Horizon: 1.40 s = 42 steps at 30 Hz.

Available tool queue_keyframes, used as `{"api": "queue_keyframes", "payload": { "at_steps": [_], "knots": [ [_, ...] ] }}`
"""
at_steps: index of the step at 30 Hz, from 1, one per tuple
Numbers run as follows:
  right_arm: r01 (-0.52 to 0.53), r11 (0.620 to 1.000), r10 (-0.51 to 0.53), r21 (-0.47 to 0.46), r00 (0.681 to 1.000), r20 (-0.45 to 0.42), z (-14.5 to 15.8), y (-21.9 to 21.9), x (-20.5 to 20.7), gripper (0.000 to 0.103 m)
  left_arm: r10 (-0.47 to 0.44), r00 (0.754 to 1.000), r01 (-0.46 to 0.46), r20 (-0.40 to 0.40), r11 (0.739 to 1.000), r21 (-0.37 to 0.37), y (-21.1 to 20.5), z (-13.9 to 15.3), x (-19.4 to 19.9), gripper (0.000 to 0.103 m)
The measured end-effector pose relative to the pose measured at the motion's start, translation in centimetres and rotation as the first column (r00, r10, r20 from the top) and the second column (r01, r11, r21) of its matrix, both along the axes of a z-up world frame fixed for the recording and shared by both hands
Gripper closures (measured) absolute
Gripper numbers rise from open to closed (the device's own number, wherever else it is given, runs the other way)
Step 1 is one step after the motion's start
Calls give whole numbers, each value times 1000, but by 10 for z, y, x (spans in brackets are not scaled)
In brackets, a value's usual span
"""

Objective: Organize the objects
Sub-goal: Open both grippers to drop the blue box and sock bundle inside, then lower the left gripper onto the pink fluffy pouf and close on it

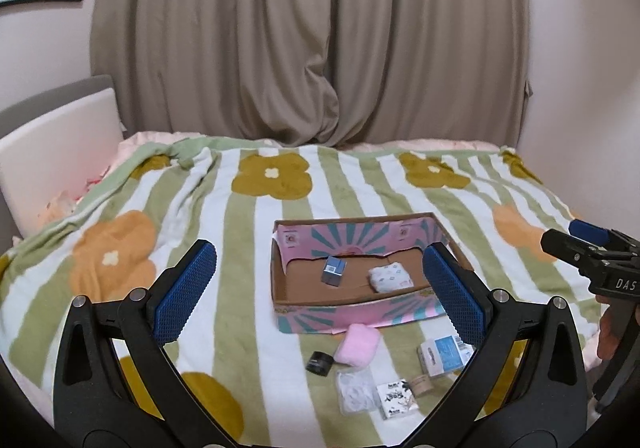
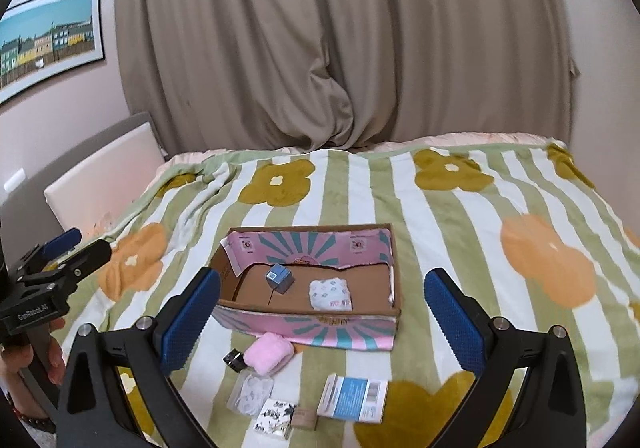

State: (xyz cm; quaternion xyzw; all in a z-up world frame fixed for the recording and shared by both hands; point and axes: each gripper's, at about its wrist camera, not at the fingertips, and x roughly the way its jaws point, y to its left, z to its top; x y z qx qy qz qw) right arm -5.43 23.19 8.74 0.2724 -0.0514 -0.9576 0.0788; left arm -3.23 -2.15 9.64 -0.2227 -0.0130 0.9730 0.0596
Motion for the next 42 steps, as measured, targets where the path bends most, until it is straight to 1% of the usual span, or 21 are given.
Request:
{"api": "queue_keyframes", "payload": {
  "at_steps": [4, 7, 11, 15, 20, 24, 28, 32, 35, 40, 42],
  "knots": [
    [41, 999, -41, 17, 999, -19, -3, 4, 27, 1, 14, 999, -14, -45, 1000, 6, 2, -14, 38, 0],
    [47, 999, -46, 25, 998, -39, -7, 2, 45, 1, 15, 999, -14, -31, 1000, 21, 2, -30, 55, 0],
    [49, 997, -46, 56, 998, -51, -16, -3, 57, 1, 21, 1000, -20, -11, 1000, 14, 2, -42, 57, 0],
    [32, 999, -31, 32, 999, -39, -22, -3, 55, 1, 24, 1000, -24, 3, 1000, 2, 1, -50, 51, 0],
    [22, 999, -21, 31, 999, -43, -23, -4, 55, 1, 11, 999, -12, 44, 1000, 14, 1, -68, 37, 0],
    [26, 999, -25, 38, 999, -38, -25, -2, 53, 1, -45, 994, 43, 98, 999, 21, 11, -92, 21, 0],
    [38, 999, -37, 30, 999, -27, -29, 3, 52, 1, -86, 982, 87, 166, 996, 0, 28, -119, -1, 0],
    [48, 998, -48, 32, 999, -17, -31, 8, 52, 1, -132, 963, 133, 234, 991, 9, 42, -149, -24, 0],
    [62, 997, -62, 42, 998, -9, -32, 14, 52, 1, -149, 951, 158, 272, 987, -9, 51, -168, -41, 0],
    [83, 995, -84, 45, 996, 1, -35, 23, 55, 1, -171, 915, 192, 366, 981, -22, 61, -203, -76, 1],
    [96, 994, -97, 50, 995, 7, -37, 27, 56, 1, -170, 903, 202, 395, 979, -40, 66, -216, -89, 3]
  ]
}}
